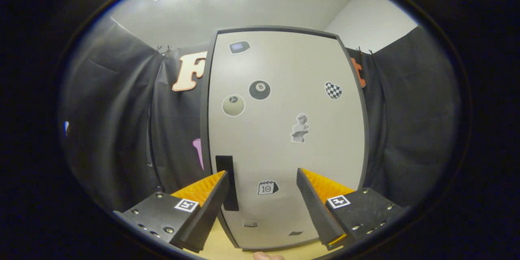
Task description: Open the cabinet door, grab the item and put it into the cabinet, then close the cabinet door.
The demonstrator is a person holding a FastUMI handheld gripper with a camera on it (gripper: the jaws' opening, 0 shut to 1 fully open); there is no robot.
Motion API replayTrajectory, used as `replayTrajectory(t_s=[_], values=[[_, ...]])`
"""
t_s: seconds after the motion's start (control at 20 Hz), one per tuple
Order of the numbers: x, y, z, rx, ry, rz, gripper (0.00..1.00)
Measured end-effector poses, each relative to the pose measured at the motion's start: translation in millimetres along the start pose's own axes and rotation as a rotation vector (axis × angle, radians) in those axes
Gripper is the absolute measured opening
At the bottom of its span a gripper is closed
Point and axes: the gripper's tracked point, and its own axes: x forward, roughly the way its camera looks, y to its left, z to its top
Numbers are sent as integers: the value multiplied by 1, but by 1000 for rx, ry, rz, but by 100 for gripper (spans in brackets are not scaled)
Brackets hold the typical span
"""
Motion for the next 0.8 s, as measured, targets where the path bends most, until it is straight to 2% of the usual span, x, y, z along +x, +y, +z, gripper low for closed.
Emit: replayTrajectory(t_s=[0.25,0.55,0.75,0.8], values=[[6,17,-11,14,31,26,99],[30,28,-48,31,164,20,99],[46,45,-66,-1,195,39,86],[48,51,-69,-2,203,51,75]])
